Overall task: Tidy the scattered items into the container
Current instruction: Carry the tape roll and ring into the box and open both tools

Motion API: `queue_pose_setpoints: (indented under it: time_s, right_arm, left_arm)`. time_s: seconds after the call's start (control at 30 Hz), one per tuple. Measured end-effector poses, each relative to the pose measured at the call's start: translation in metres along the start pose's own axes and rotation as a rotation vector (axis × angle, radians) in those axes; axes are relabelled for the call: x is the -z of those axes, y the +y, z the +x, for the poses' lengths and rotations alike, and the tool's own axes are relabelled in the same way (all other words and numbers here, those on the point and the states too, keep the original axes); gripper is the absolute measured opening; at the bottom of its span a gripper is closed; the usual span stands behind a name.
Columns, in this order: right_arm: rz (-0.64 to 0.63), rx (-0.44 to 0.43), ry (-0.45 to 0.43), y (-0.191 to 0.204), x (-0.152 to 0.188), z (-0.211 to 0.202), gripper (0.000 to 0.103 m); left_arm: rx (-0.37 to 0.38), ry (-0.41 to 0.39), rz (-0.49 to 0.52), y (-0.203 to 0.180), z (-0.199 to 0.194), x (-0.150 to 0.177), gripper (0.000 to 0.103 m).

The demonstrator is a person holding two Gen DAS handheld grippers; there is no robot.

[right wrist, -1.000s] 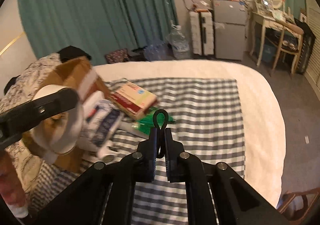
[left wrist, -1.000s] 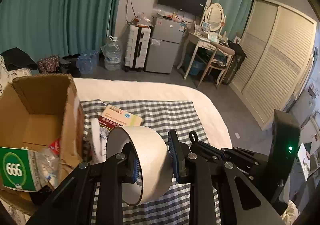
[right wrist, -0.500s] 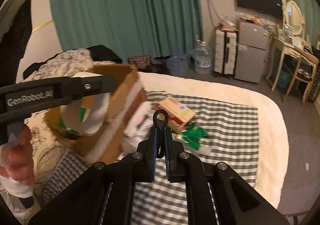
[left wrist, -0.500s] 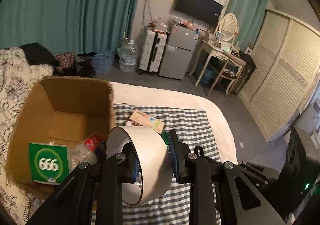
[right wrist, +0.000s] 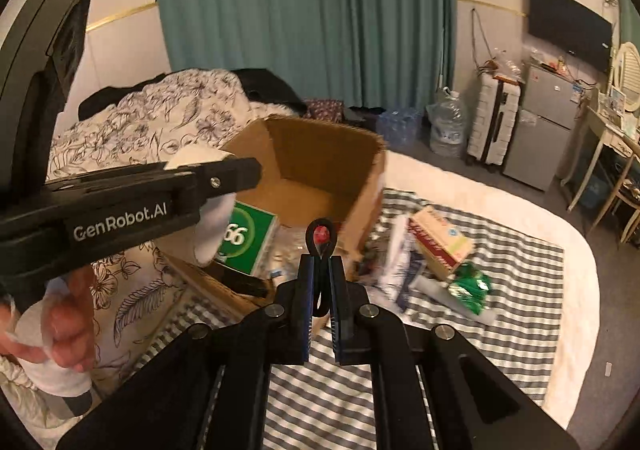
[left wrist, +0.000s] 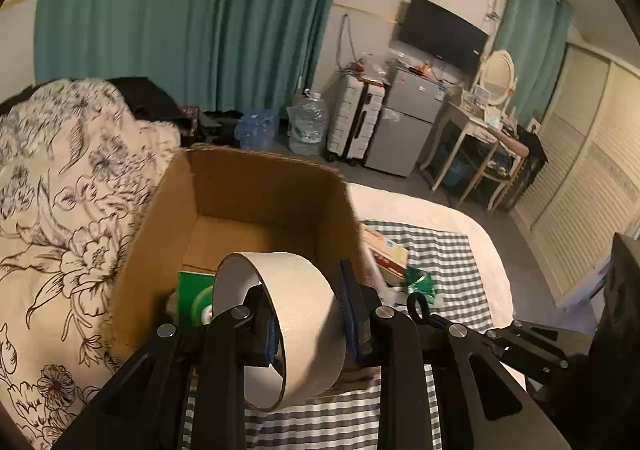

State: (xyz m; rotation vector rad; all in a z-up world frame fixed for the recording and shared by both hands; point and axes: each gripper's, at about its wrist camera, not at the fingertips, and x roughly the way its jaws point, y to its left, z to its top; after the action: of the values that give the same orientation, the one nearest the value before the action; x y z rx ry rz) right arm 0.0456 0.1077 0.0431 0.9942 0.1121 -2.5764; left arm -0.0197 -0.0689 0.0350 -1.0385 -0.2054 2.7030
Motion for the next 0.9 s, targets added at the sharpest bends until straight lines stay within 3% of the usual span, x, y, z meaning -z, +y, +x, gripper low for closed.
queue_pose_setpoints:
  time_s: [0.33,0.37,0.43,0.47,0.5,0.53,0.57,0.9]
  right_arm:
    - [-0.021,-0.013,0.030,0.024,-0.014,0.044,0.007]
    - [-0.022,-0.010,0.020,0.024,-0.014,0.047,0.007]
    - [-0.010,-0.026,0.012,0.023,-0.013,0.051,0.007]
    - [0.000,-0.036,0.007,0.021,-0.012,0.052,0.010]
    - [0.010,-0.035,-0.001,0.020,-0.011,0.053,0.029]
    - [0.020,-0.022,-0.008,0.018,-0.010,0.053,0.061]
    - [0.024,-0.007,-0.015,0.016,-0.008,0.052,0.071]
    - [0.136,0.054,-0.065,-0.043,0.000,0.024,0.074]
  left_arm:
    - [0.007,0.076,-0.050,0.038,0.034,0.008,0.025]
    - [0.012,0.082,-0.057,0.039,0.035,0.008,0.028]
    - [-0.004,0.100,-0.060,0.039,0.040,0.008,0.049]
    - [-0.024,0.112,-0.066,0.039,0.041,0.008,0.074]
    - [-0.040,0.119,-0.082,0.040,0.042,0.008,0.088]
    - [-0.042,0.117,-0.098,0.040,0.042,0.007,0.090]
    - [-0.039,0.114,-0.114,0.042,0.042,0.007,0.091]
    - [-0.105,0.102,-0.087,0.031,0.050,0.007,0.092]
